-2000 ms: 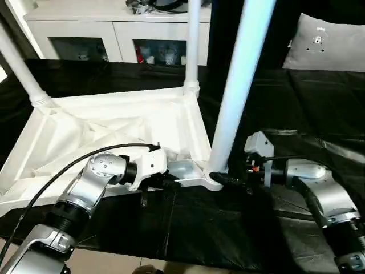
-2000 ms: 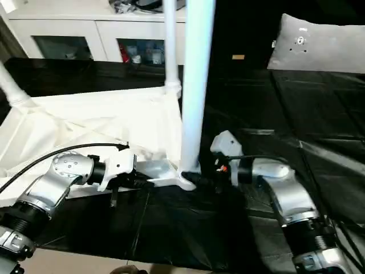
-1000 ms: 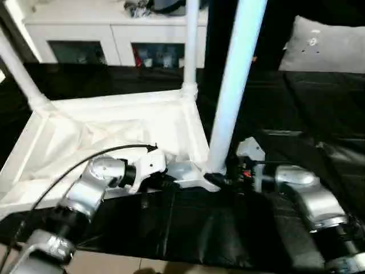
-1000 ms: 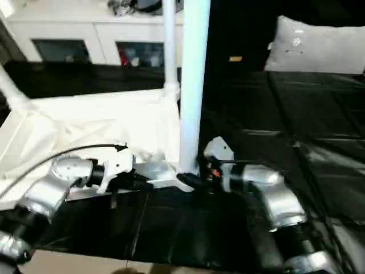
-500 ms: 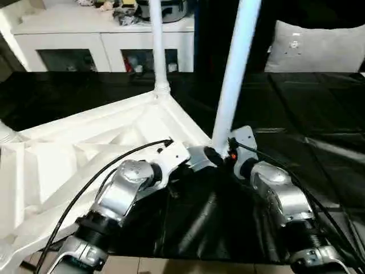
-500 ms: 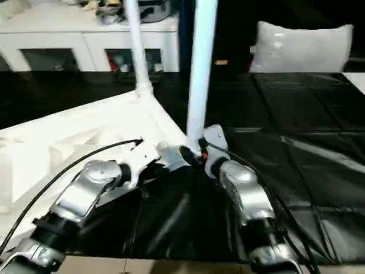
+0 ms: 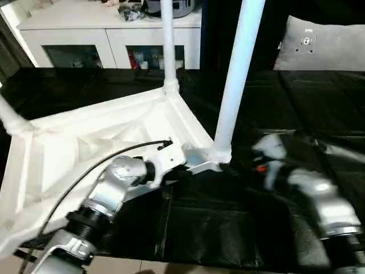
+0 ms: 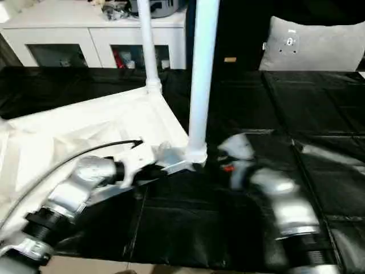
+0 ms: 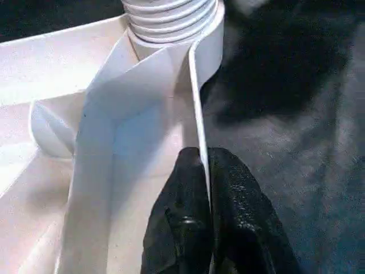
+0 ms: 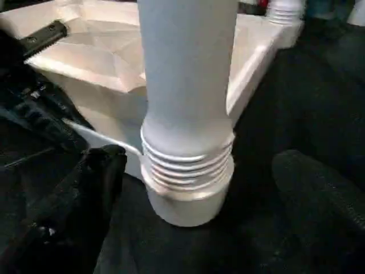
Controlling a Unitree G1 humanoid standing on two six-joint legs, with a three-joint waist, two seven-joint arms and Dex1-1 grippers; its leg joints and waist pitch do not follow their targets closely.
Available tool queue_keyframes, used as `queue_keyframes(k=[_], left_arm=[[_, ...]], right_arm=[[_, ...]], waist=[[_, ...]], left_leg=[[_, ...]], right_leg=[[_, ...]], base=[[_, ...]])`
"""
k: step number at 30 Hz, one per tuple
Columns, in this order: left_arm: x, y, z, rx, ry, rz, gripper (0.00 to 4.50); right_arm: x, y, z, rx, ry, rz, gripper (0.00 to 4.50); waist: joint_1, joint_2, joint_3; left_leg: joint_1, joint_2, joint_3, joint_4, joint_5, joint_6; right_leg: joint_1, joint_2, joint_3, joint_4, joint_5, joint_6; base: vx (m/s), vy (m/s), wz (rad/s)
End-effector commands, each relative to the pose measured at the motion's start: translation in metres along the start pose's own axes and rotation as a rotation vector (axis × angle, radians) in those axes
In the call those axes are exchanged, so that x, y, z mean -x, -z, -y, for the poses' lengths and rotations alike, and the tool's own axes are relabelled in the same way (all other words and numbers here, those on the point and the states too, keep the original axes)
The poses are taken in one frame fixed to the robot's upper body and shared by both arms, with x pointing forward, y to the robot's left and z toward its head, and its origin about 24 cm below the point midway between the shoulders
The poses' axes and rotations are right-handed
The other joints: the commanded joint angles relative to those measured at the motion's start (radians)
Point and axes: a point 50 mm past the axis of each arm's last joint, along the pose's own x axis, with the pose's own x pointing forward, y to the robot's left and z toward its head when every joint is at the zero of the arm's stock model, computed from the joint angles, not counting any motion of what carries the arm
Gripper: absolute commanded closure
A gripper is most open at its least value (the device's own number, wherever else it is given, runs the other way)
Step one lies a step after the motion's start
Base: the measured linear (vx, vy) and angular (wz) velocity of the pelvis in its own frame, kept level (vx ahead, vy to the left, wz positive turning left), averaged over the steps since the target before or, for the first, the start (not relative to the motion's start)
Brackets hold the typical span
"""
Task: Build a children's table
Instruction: Rotate leg to tighten
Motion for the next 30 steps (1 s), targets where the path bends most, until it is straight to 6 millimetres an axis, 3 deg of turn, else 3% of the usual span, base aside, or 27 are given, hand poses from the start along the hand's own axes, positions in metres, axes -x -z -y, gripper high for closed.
queue_keyframes(k=[1,5,10,13,18,19,22,30], left_arm=[[0.000,0.003,0.008,-0.054,0.139,-0.016,4.50],[0.002,0.001,0.012,-0.075,0.222,-0.004,4.50],[0.003,-0.002,0.015,-0.139,0.319,-0.009,4.50],[0.003,-0.003,0.015,-0.162,0.362,-0.011,4.50],[0.003,-0.007,0.016,-0.180,0.404,-0.003,4.50],[0.002,-0.007,0.016,-0.183,0.411,-0.004,4.50],[0.002,-0.008,0.015,-0.181,0.421,-0.006,4.50],[0.002,-0.004,0.016,-0.169,0.433,-0.008,4.50]], right_arm=[[0.002,-0.008,-0.003,0.102,-0.090,-0.014,0.05],[0.004,-0.008,-0.004,0.142,-0.162,-0.036,0.05],[-0.001,-0.006,-0.010,0.167,-0.278,-0.076,0.05],[-0.005,-0.005,-0.011,0.172,-0.303,-0.080,0.05],[-0.008,-0.004,-0.011,0.150,-0.331,-0.068,0.50],[-0.008,-0.004,-0.012,0.135,-0.347,-0.068,0.74],[-0.007,-0.002,-0.014,0.116,-0.369,-0.074,0.86],[-0.006,0.001,-0.018,0.086,-0.384,-0.065,1.51]], waist=[[0.003,-0.025,-0.056],[0.017,-0.023,-0.061],[0.026,-0.024,-0.058],[0.033,-0.025,-0.058],[0.034,-0.025,-0.060],[0.035,-0.021,-0.061],[0.037,-0.020,-0.063],[0.036,-0.020,-0.063]], left_leg=[[-0.003,0.053,-0.018,-0.062,-0.090,0.108],[-0.004,0.056,-0.015,-0.052,-0.033,0.144],[-0.003,0.060,-0.014,-0.053,-0.064,0.142],[-0.001,0.061,-0.014,-0.055,-0.083,0.121],[-0.003,0.060,-0.015,-0.053,-0.070,0.119],[-0.002,0.061,-0.015,-0.052,-0.067,0.120],[-0.003,0.060,-0.015,-0.050,-0.054,0.128],[-0.002,0.061,-0.016,-0.051,-0.075,0.114]], right_leg=[[0.049,-0.074,0.048,-0.073,-0.142,-0.213],[0.044,-0.072,0.047,-0.056,-0.027,-0.246],[0.043,-0.073,0.045,-0.057,-0.061,-0.255],[0.043,-0.076,0.047,-0.059,-0.095,-0.249],[0.045,-0.076,0.047,-0.055,-0.064,-0.253],[0.044,-0.076,0.047,-0.054,-0.054,-0.256],[0.046,-0.075,0.046,-0.051,-0.025,-0.262],[0.047,-0.075,0.045,-0.053,-0.048,-0.263]], base=[[0.000,0.000,0.00],[0.000,0.000,0.00],[0.000,0.000,0.00],[0.000,0.000,0.00],[0.000,0.000,0.00],[0.000,0.000,0.00],[0.000,0.000,0.00],[0.000,0.000,0.00]])
